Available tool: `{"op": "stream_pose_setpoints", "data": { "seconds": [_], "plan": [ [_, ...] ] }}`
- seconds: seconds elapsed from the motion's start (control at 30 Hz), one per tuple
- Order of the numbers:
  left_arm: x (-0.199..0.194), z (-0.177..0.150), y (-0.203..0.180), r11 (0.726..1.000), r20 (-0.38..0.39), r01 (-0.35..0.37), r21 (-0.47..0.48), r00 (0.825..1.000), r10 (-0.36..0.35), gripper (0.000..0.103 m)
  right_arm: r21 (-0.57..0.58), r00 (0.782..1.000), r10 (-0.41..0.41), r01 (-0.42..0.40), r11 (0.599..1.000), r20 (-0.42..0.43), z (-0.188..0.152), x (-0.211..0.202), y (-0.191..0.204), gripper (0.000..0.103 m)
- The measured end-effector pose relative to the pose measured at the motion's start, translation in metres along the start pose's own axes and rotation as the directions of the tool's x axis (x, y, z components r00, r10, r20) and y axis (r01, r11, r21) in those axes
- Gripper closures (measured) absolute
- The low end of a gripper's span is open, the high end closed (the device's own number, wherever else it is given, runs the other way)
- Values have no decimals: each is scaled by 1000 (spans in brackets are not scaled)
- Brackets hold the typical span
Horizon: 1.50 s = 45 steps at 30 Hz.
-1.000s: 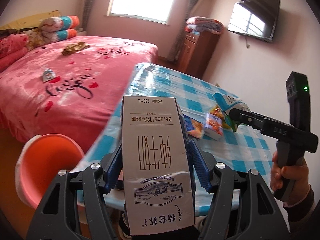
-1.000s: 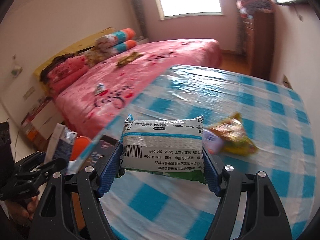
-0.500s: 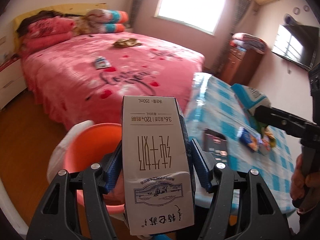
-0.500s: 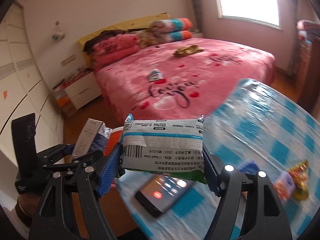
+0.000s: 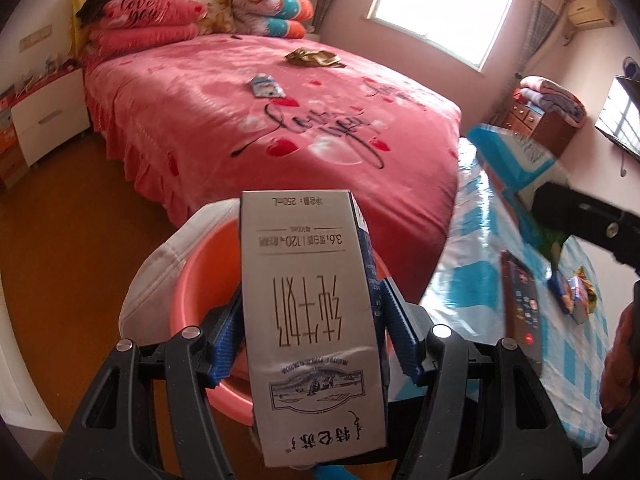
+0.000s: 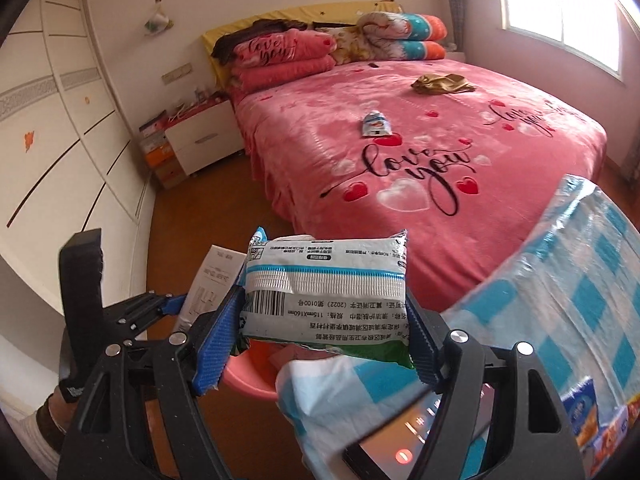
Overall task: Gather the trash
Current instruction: 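Carry the carton and packet over the orange bucket with both tools, then open both tools to drop the carton and packet into the bucket, then bring both open tools back over the checkered table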
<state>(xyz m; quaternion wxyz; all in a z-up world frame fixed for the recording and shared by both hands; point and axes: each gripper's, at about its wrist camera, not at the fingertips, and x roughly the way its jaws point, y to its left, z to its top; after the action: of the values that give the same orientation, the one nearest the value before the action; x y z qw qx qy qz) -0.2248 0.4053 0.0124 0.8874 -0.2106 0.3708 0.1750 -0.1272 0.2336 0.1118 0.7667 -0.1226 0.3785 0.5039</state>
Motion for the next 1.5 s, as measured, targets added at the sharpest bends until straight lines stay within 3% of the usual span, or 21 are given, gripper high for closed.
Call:
{"op": "stream_pose_setpoints", "data": {
  "seconds": [0.27,0.53,0.73,0.93,1.1,1.27,1.5],
  "plan": [
    [22,-6,16,998,-35,-58,-31,998,57,38,22,998,46,-47,999,39,5,8,4,21],
    [20,-11,17,996,-32,-83,-16,996,83,34,92,997,10,-17,996,77,-5,-19,-16,14],
    [5,-13,4,994,103,-103,33,990,99,20,109,994,-45,34,993,102,-19,-41,-26,12],
    [-18,-8,-12,997,241,-51,62,970,34,20,137,986,-82,62,989,145,-38,-61,-37,10],
    [-27,-3,-27,997,235,-11,77,972,-7,20,147,971,-112,82,986,210,-56,-81,-43,8],
    [-34,-4,-49,993,221,-33,110,975,8,20,157,951,-164,126,980,263,-73,-99,-48,8],
    [-44,-7,-75,984,215,-15,177,976,-23,20,191,936,-207,157,969,284,-92,-118,-61,5]
  ]
}}
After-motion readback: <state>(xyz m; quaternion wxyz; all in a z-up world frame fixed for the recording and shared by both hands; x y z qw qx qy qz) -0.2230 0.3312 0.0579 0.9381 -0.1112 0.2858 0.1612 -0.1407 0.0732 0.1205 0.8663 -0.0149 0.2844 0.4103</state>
